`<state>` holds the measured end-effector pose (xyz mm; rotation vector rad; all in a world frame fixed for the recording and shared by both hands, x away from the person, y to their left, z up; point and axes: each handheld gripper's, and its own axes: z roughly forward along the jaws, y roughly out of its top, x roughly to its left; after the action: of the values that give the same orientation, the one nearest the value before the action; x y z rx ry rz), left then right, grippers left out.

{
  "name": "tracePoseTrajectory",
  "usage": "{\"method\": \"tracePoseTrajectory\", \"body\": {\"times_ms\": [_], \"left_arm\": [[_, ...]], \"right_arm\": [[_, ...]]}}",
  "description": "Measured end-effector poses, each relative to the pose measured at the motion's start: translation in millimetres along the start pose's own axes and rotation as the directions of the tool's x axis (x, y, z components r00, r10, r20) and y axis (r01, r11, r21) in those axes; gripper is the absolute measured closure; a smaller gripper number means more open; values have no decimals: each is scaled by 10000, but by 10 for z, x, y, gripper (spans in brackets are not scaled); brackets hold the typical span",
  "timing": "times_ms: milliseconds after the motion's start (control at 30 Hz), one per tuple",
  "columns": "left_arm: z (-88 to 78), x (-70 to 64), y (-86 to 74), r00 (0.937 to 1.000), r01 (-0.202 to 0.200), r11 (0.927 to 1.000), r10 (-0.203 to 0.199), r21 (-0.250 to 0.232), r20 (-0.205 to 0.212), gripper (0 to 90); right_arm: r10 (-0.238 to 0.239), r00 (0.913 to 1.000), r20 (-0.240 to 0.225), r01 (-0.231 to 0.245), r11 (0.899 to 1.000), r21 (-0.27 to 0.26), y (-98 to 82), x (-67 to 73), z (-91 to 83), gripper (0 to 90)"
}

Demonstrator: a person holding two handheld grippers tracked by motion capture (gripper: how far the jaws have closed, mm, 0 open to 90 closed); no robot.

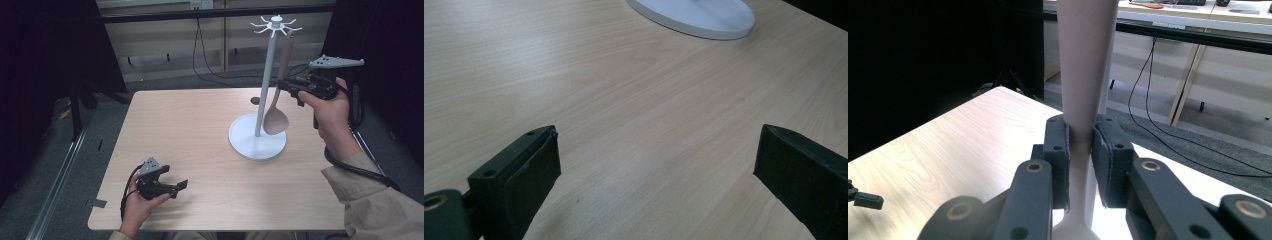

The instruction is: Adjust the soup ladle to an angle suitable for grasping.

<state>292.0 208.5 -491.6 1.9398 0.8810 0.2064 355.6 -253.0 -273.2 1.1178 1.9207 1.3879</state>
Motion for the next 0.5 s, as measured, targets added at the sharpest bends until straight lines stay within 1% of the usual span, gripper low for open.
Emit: {"method": "tracePoseTrajectory", "body": {"times_ms": [333, 433, 500], "left_arm": [[-6, 2, -3, 10000, 46, 10000, -46, -39, 16, 44], [-14, 9, -5, 10000, -24, 10000, 24, -6, -1, 44], [-14, 7, -8, 10000, -1, 10000, 1, 3, -19, 44]], "right_arm": [[46, 10000, 49, -46, 9999, 90, -25, -7, 74, 780], [110, 9999, 45, -110, 9999, 25, -40, -14, 84, 780], [86, 10000, 35, -86, 10000, -6, -42, -16, 89, 780]]}}
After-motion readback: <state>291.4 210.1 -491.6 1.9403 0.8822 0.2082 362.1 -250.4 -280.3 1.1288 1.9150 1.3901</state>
